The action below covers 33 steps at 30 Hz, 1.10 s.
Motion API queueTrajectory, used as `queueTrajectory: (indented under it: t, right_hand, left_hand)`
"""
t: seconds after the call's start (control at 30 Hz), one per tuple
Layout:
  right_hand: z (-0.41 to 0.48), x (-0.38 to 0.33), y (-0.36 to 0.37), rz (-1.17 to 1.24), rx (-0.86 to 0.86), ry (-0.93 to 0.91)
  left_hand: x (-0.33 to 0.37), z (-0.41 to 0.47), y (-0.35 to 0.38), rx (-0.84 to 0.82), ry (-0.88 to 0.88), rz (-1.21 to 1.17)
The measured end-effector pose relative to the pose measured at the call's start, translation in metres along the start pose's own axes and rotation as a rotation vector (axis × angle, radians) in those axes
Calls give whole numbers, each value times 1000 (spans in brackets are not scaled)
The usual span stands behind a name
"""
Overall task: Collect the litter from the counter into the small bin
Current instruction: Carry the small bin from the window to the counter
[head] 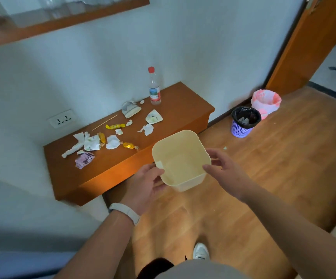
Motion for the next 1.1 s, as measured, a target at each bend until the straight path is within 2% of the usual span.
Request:
queueTrajectory:
  t: [0.4, 0.8, 1.1]
  right_hand:
    - [100, -14, -6, 6, -26, 23]
    - [231, -89, 37, -105, 21, 0]
    - [304, -115, 93, -166, -139, 42]
  left_hand:
    - [28, 89, 6, 69, -7, -29]
    - [107, 220, -49, 13, 29, -101]
    - [128, 258, -112, 123, 17, -126]
Point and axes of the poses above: each hand's wrist, its own z-axis towards the middle knuckle, its own y-axis out of the palm, x = y × z, the point moved 3 cm from there along z, towards the middle knuckle, and after that the axes turned 6 degrees about y, right-handed, at the moved point
